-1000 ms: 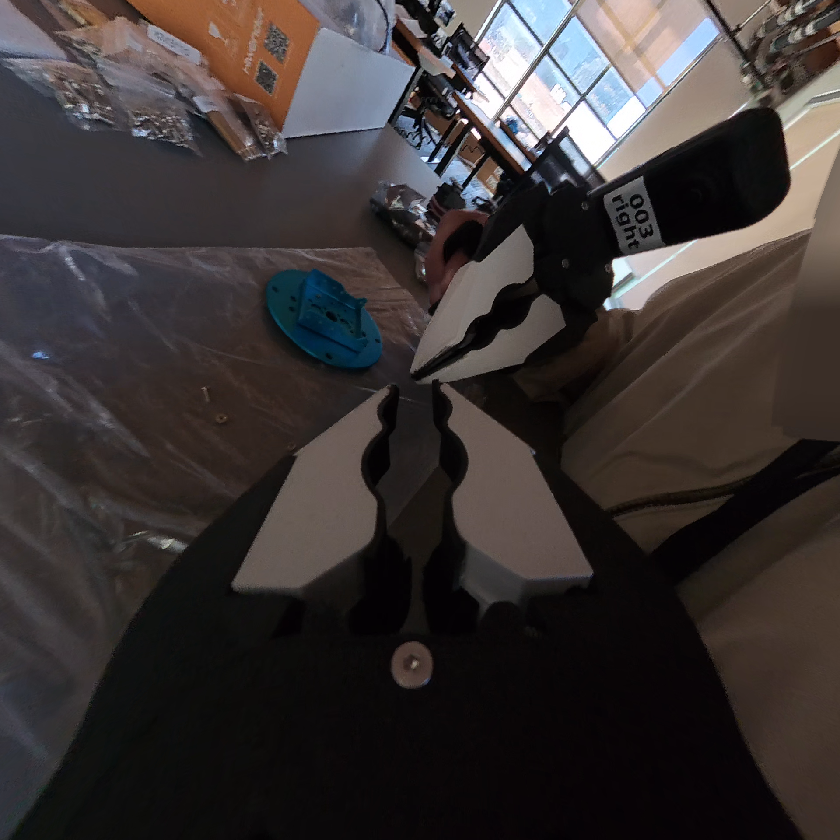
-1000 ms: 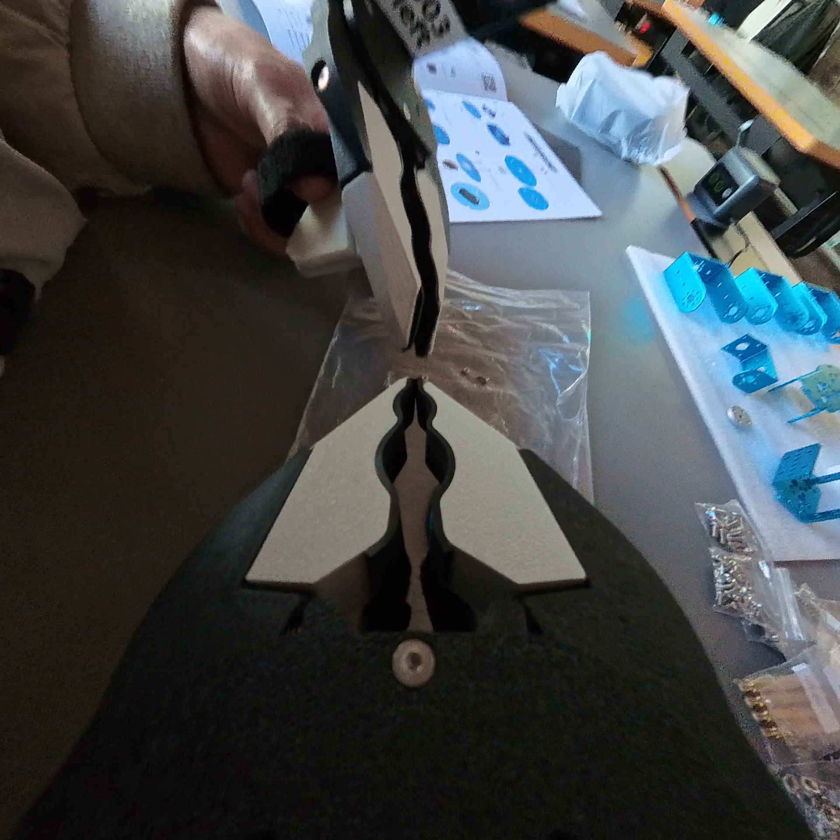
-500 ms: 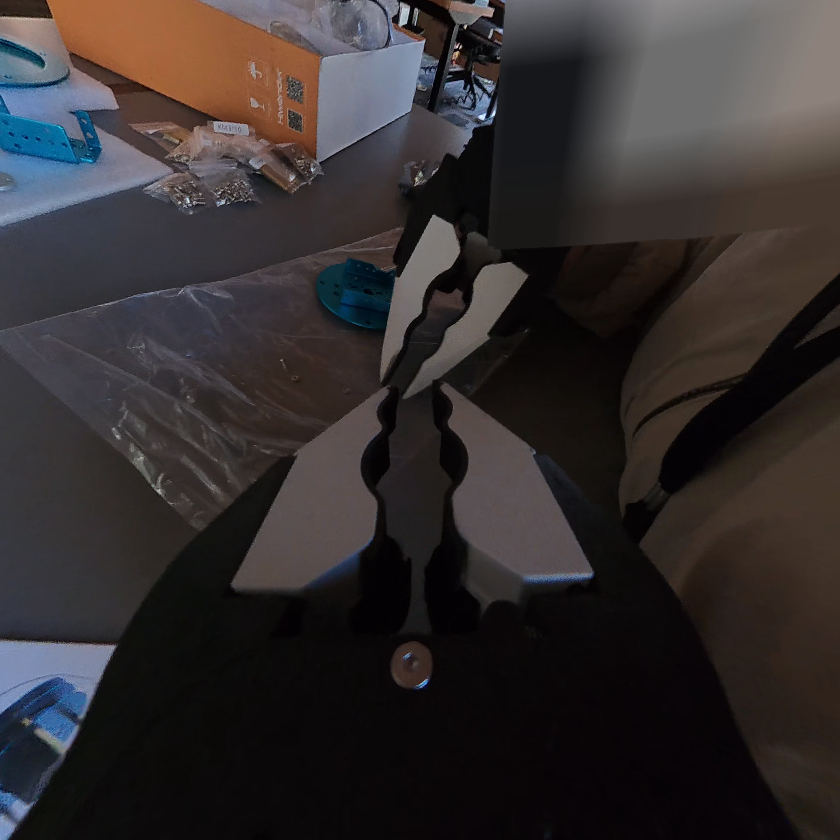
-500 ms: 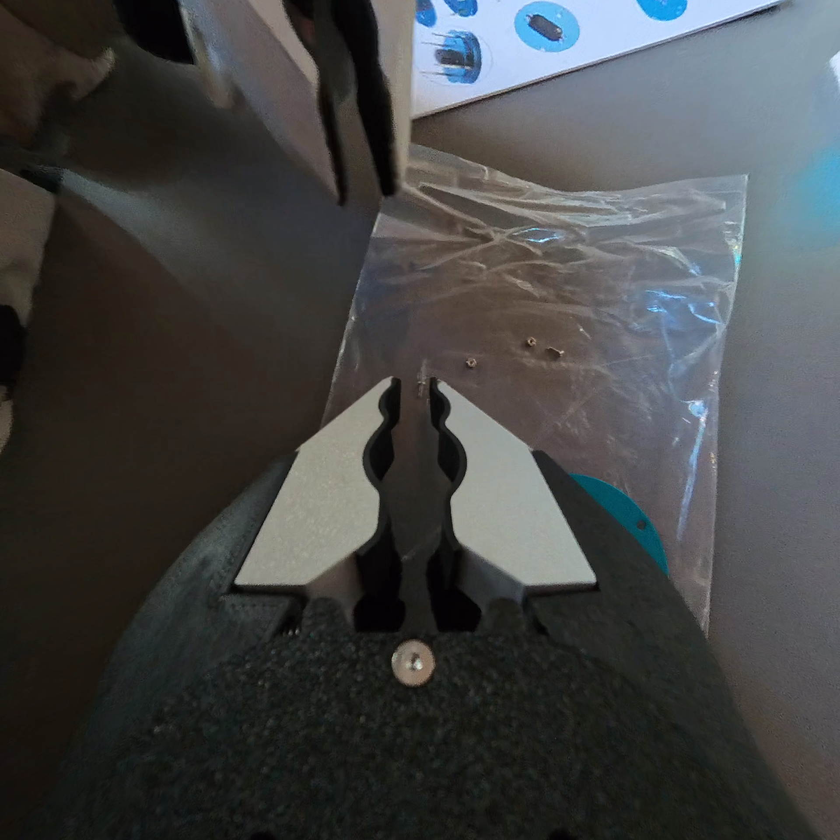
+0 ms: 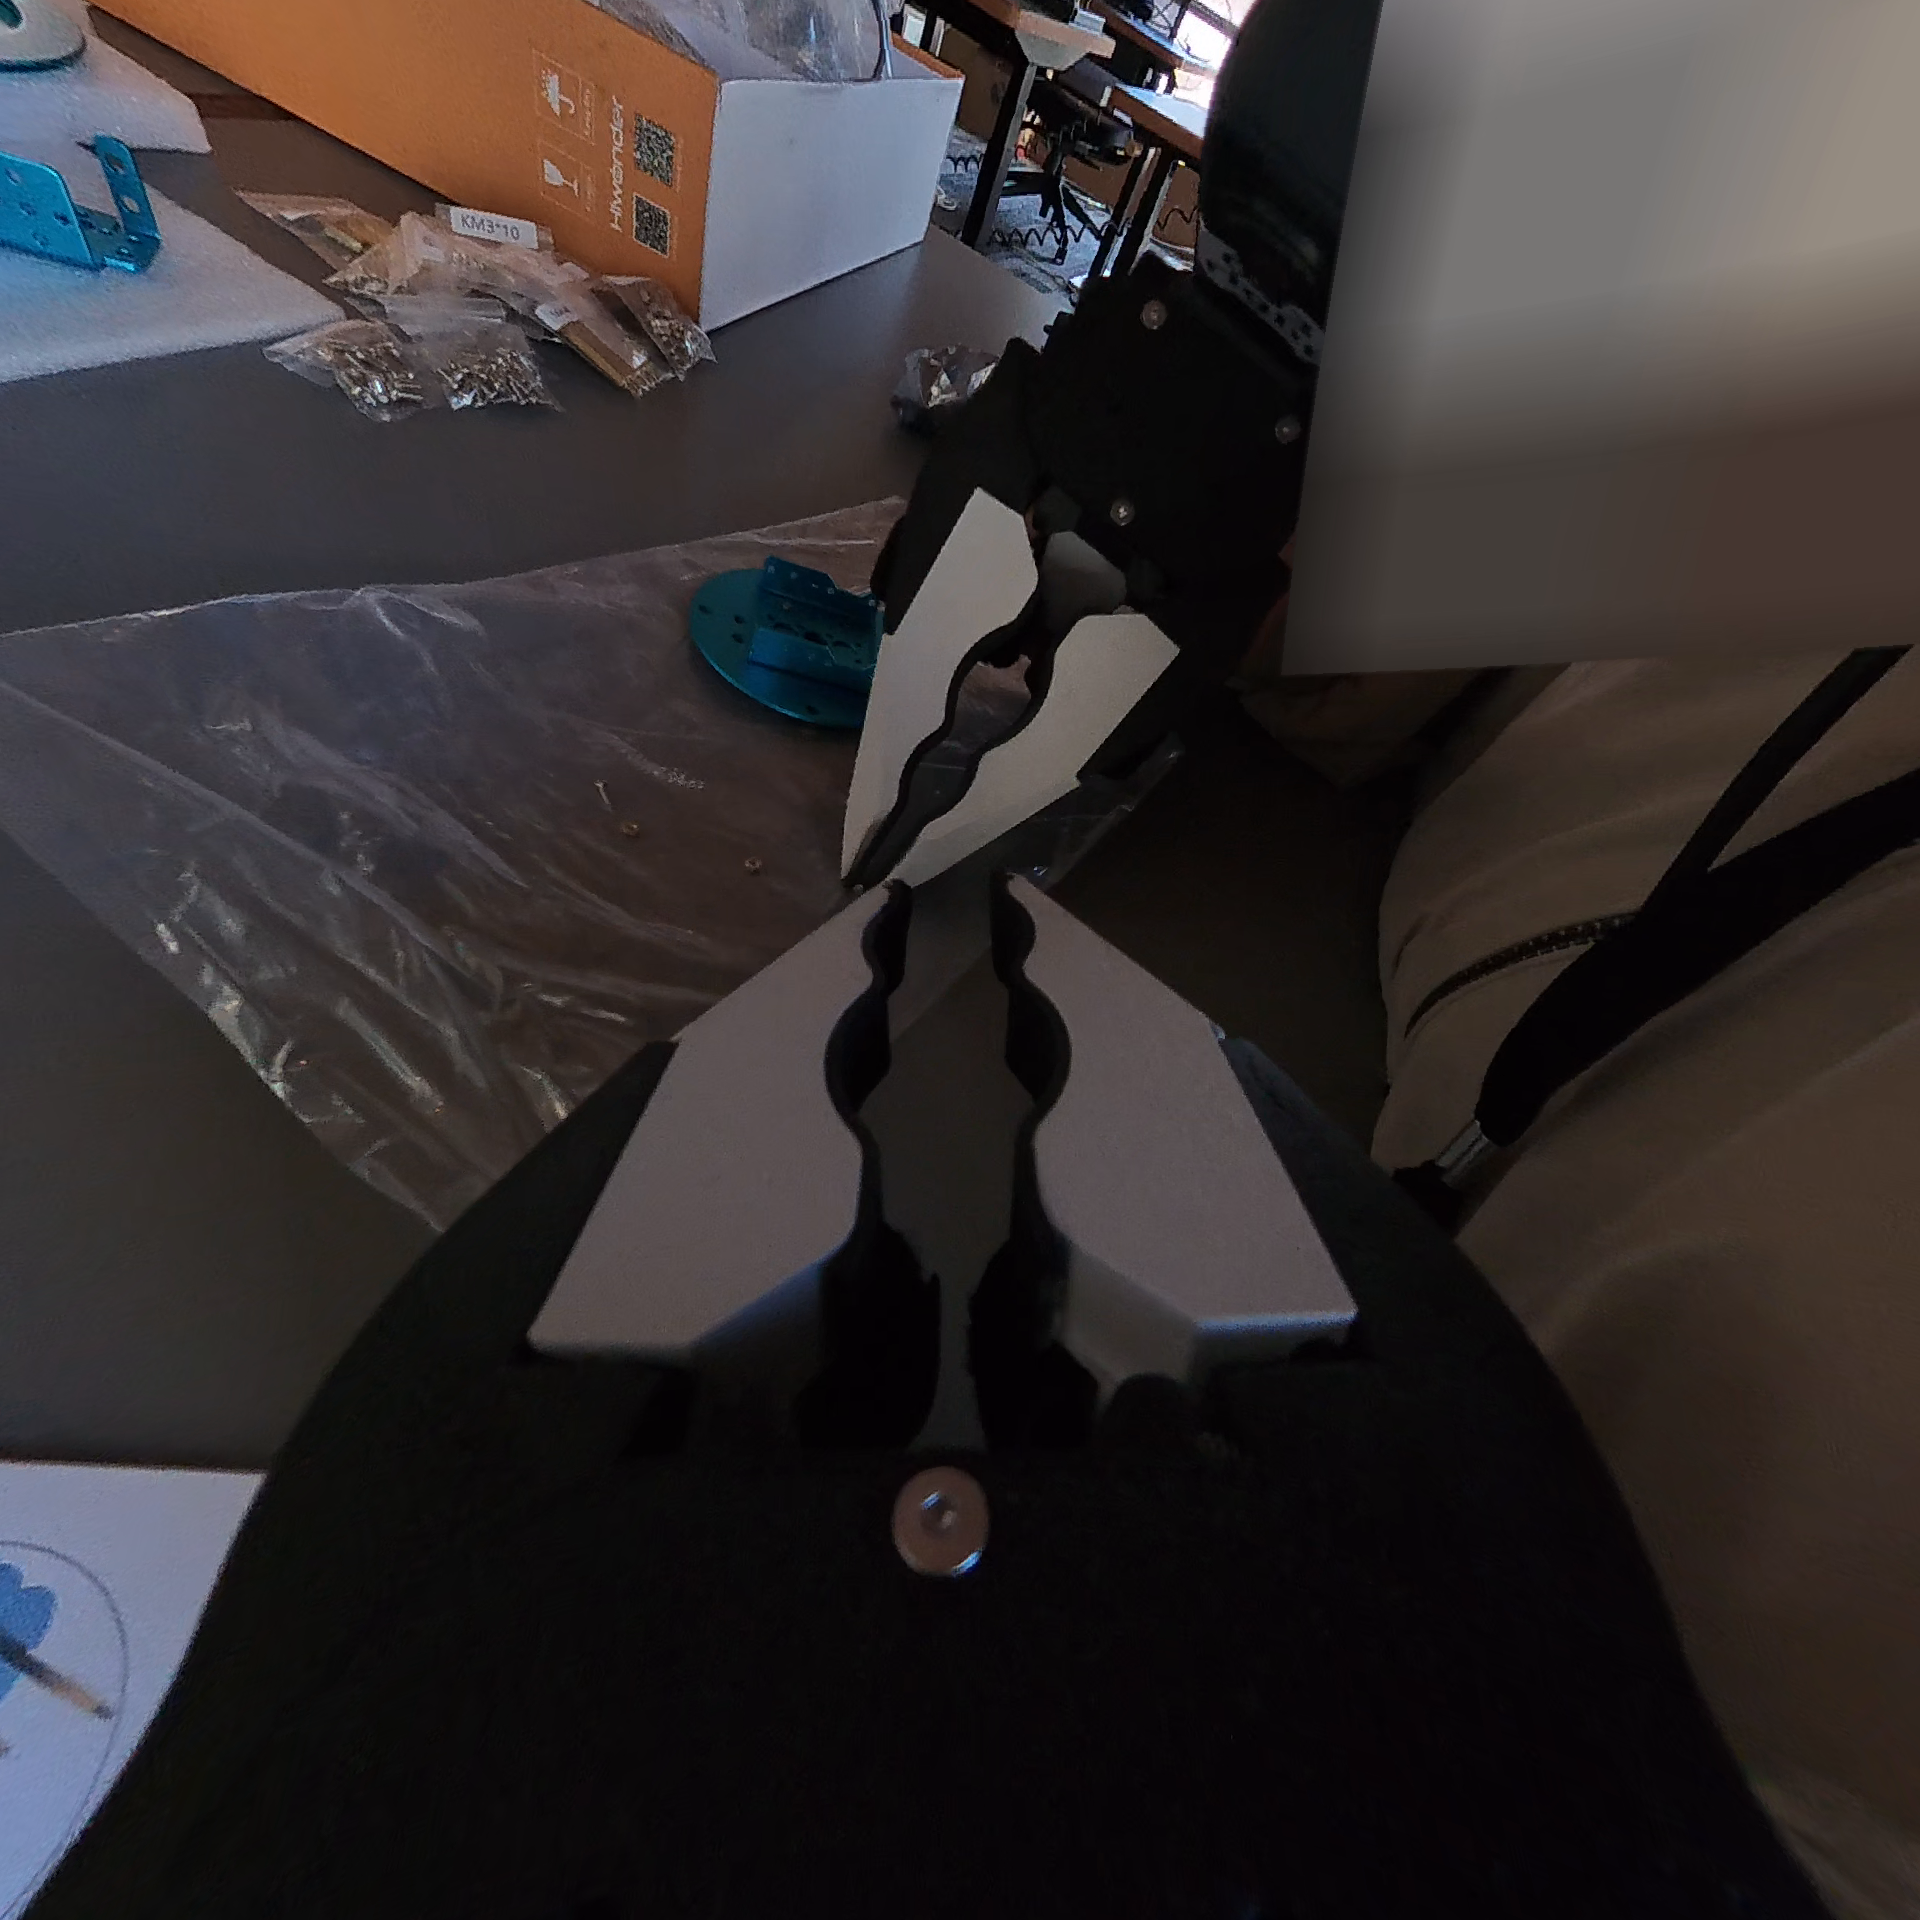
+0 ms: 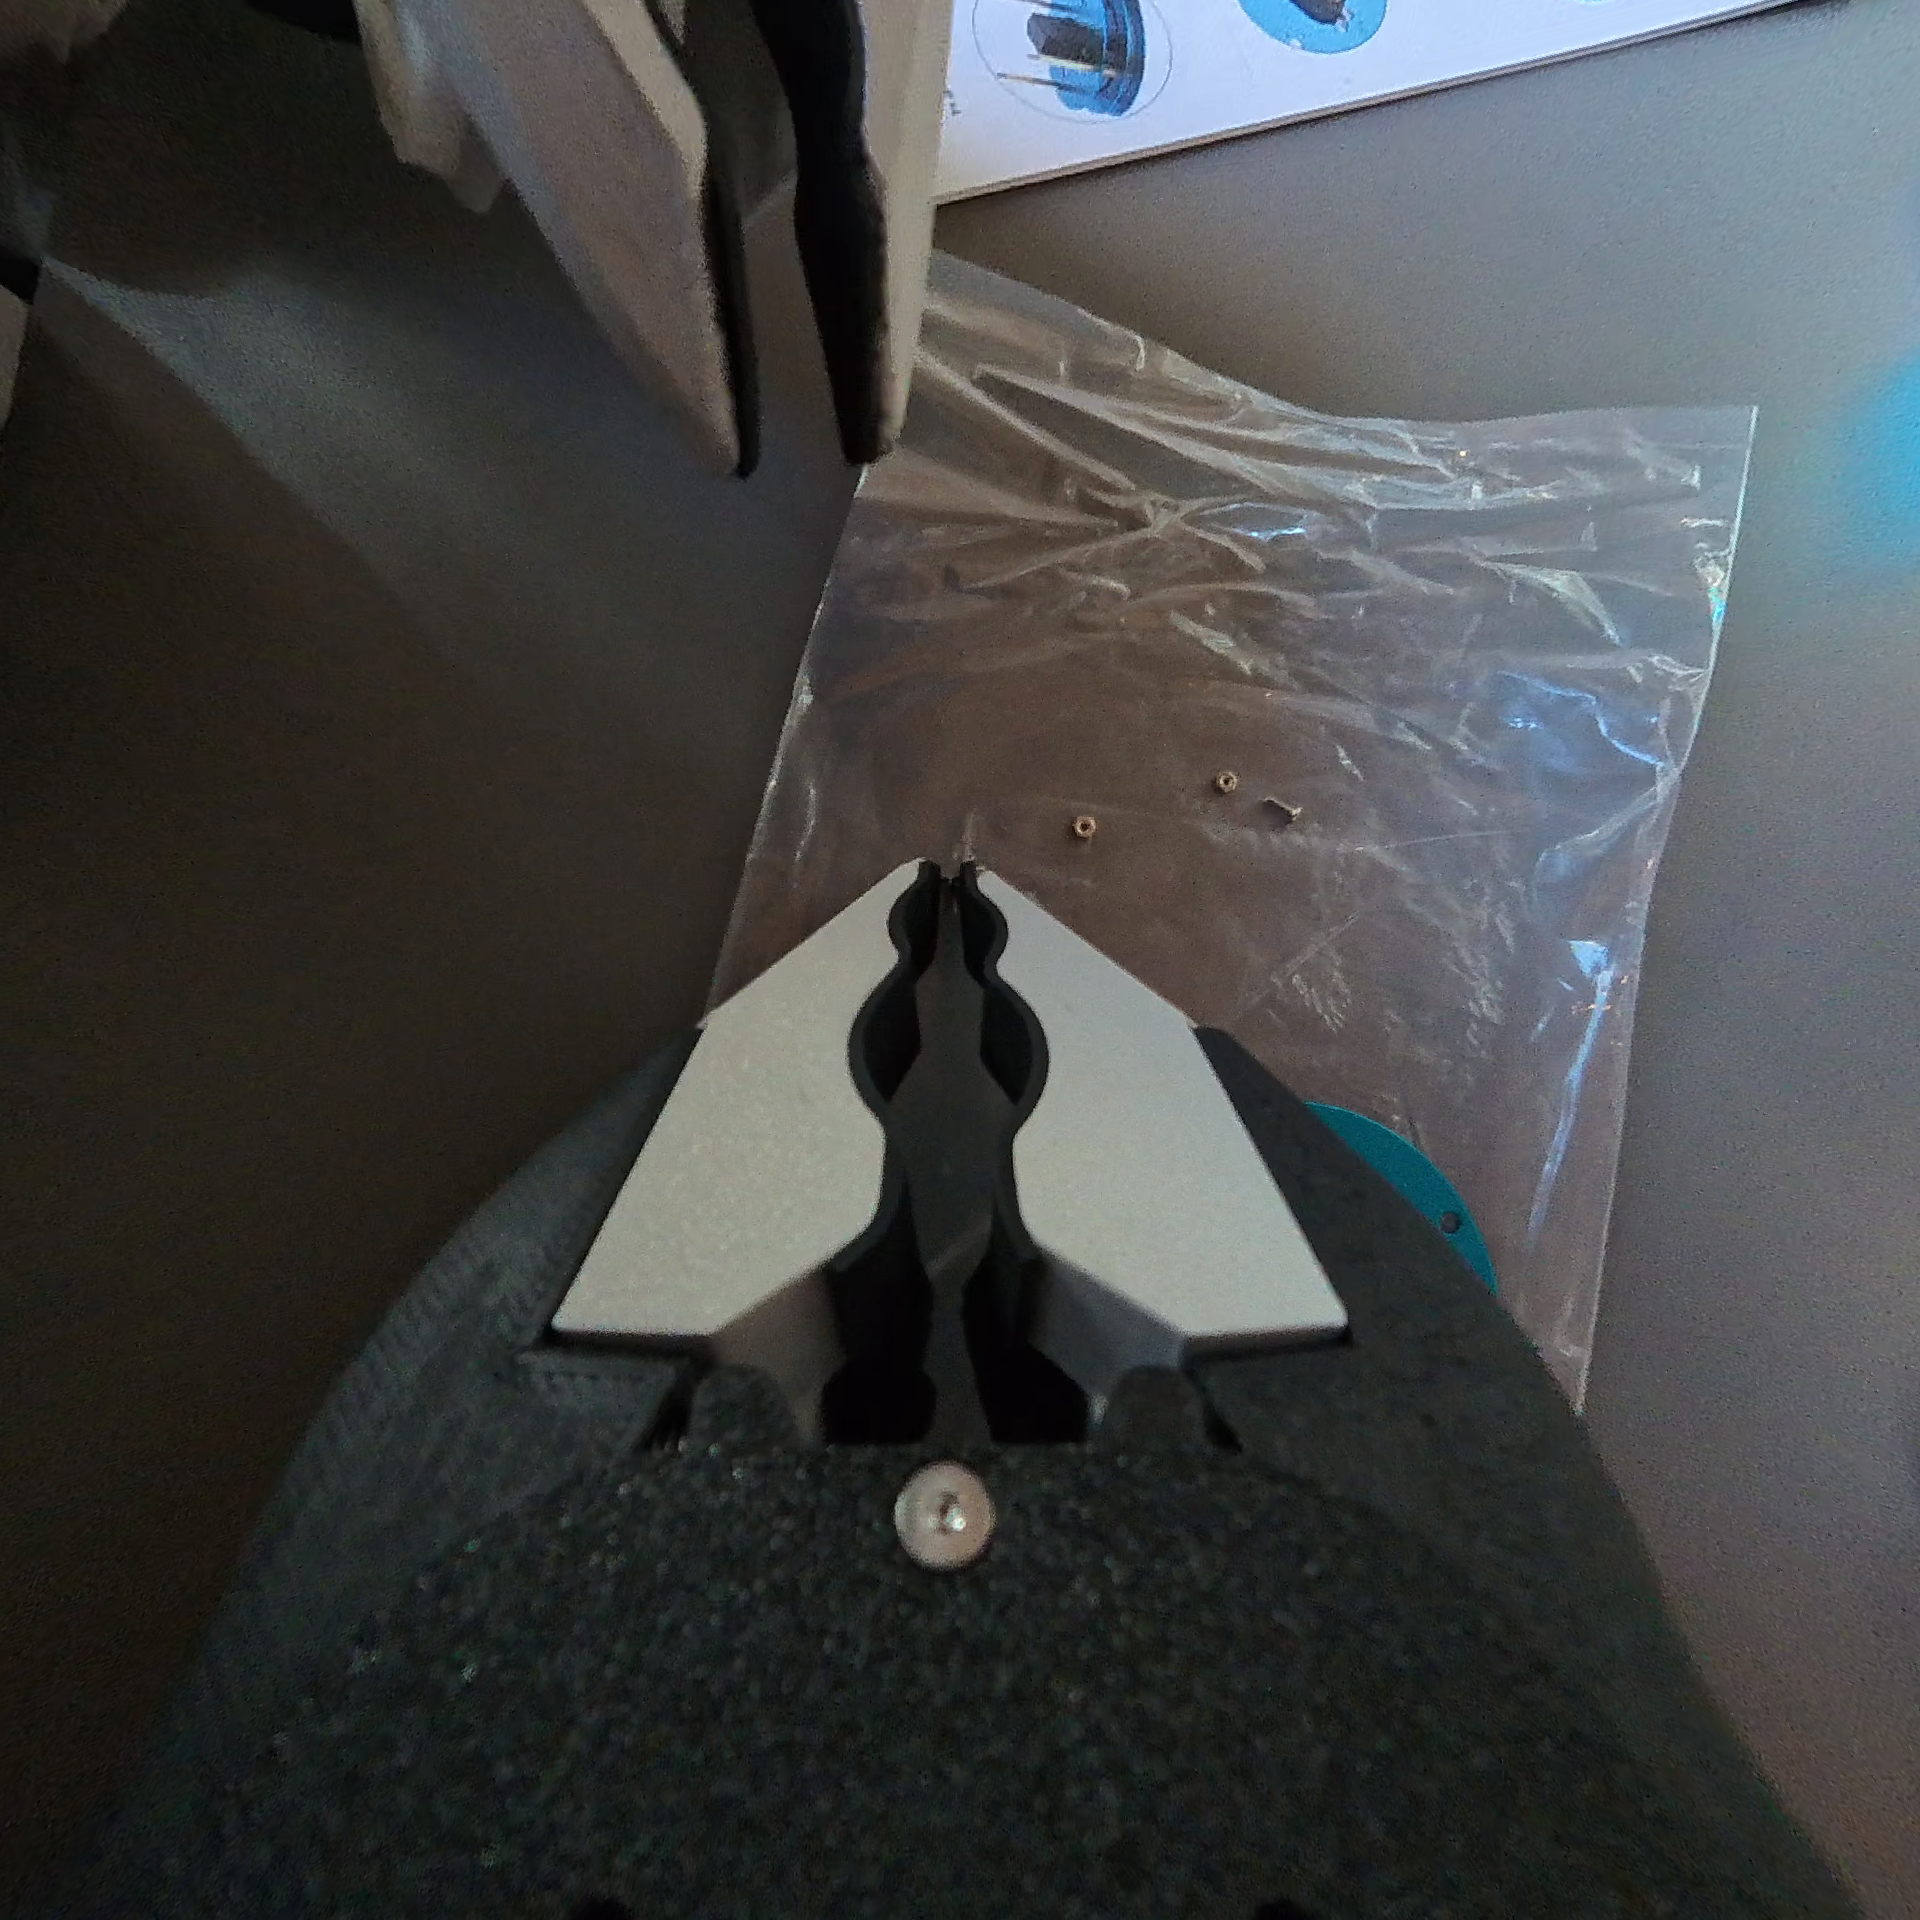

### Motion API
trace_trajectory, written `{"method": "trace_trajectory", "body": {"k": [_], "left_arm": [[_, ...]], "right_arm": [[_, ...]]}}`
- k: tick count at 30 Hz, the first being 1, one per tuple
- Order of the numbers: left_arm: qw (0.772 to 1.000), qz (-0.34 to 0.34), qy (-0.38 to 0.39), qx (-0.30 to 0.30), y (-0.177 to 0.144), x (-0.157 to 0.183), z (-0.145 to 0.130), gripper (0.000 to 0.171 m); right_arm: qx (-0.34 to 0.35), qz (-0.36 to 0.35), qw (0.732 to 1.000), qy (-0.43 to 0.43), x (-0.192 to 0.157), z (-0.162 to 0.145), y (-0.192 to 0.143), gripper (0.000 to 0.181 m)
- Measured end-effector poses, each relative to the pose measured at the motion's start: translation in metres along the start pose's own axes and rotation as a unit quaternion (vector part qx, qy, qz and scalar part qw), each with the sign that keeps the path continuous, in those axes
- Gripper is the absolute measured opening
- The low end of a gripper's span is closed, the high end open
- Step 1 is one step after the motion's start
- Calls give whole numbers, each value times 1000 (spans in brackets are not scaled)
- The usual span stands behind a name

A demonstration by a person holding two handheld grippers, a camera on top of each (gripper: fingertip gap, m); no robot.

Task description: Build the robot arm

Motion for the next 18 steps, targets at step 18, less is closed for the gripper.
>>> {"method": "trace_trajectory", "body": {"k": [18], "left_arm": [[1000, -2, -10, -7, 6, -1, -2, 14]], "right_arm": [[22, 2, 1000, -19, -1, -4, -3, 1]]}}
Point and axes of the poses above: each gripper's, where its closed fingertips meet, y out along the fingers, z out of its top, x = y × z across the jaws, the point moved 2 cm from there along -y, back along the fingers, and after that the axes turned 2 degrees about -x, right-handed, at the moved point
